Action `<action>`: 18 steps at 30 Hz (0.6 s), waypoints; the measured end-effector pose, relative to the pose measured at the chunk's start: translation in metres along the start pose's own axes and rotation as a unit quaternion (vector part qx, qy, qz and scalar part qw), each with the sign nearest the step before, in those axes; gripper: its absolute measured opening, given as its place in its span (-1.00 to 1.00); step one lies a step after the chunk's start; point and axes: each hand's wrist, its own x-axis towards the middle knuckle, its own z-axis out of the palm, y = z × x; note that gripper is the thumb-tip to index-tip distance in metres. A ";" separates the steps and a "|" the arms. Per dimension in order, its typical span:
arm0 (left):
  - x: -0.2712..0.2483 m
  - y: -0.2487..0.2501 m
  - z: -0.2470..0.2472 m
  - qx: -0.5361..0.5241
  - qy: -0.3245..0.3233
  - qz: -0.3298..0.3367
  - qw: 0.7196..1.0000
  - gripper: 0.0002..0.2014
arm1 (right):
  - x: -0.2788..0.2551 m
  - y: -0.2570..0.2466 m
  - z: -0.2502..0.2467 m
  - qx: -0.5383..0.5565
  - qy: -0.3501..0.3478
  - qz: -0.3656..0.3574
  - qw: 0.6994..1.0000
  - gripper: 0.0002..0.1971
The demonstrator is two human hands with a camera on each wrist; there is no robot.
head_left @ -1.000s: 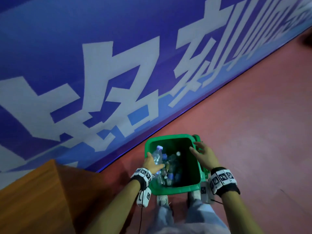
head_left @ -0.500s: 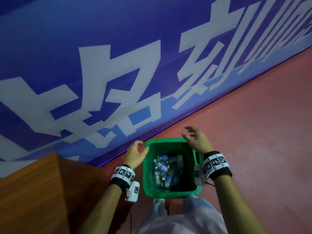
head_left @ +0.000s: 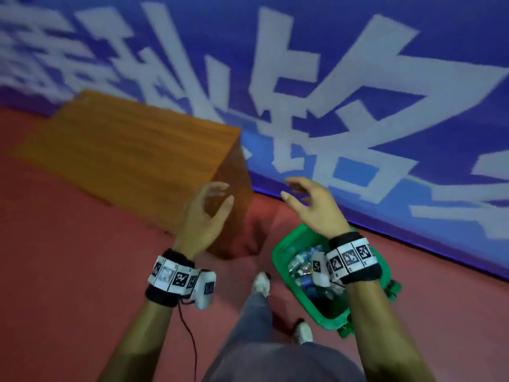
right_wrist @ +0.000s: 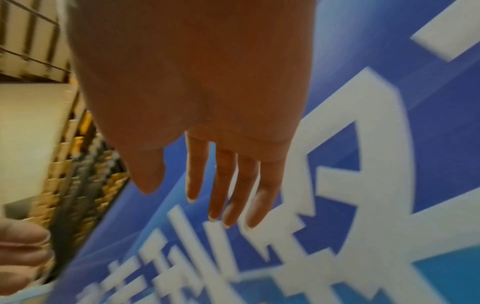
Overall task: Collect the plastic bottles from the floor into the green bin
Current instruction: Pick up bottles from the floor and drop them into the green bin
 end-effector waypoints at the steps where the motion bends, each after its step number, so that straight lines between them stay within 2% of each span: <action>1: -0.022 -0.004 -0.019 0.008 0.031 -0.011 0.999 -0.75 | 0.001 -0.011 0.019 0.004 -0.029 -0.021 0.999 -0.68; 6: -0.145 -0.036 -0.112 0.067 0.185 -0.077 0.977 -0.75 | -0.011 -0.086 0.129 0.008 -0.184 -0.116 0.976 -0.66; 12: -0.304 -0.084 -0.211 0.083 0.352 -0.196 0.911 -0.76 | -0.068 -0.197 0.270 0.007 -0.382 -0.209 0.900 -0.60; 16: -0.413 -0.108 -0.270 0.098 0.435 -0.246 0.861 -0.77 | -0.130 -0.266 0.379 0.015 -0.454 -0.261 0.852 -0.60; 18: -0.452 -0.118 -0.292 0.105 0.450 -0.266 0.846 -0.77 | -0.157 -0.286 0.419 0.038 -0.466 -0.276 0.840 -0.61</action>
